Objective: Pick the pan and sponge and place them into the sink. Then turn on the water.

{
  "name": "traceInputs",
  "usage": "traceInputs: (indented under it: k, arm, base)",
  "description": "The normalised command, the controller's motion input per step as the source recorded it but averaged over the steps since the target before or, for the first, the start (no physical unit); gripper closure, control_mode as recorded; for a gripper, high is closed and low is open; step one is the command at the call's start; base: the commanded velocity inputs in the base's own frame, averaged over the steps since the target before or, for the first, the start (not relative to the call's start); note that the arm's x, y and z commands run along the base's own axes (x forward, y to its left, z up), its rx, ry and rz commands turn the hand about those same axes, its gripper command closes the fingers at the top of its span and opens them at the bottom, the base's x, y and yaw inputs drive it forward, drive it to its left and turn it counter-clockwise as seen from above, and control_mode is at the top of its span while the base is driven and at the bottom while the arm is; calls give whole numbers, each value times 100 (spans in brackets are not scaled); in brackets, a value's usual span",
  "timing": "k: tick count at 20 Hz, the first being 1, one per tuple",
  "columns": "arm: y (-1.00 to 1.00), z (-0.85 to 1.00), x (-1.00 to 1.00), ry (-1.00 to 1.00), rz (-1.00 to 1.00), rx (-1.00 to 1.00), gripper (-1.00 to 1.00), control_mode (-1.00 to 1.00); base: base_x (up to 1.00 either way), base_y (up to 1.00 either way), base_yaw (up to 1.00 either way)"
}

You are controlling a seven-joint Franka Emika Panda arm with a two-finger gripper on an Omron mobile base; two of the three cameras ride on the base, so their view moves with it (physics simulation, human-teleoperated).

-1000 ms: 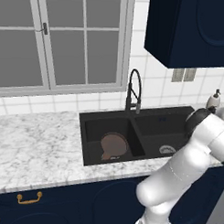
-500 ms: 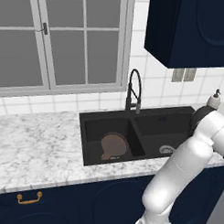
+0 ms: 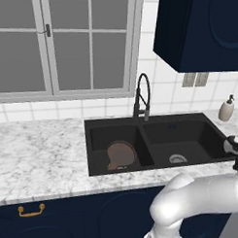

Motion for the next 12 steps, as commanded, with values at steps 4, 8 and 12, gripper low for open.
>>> traceInputs:
  k: [4, 8, 12]
  arm:
    - [-20, 49, 0, -1, -2, 20, -100, -100]
    - [-8, 22, 0, -3, -4, 6, -100, -100]
    - [0, 0, 7, -6, -6, 0, -100, -100]
  base:
    - [0, 0, 0]
    - [0, 0, 0]
    - [0, 0, 0]
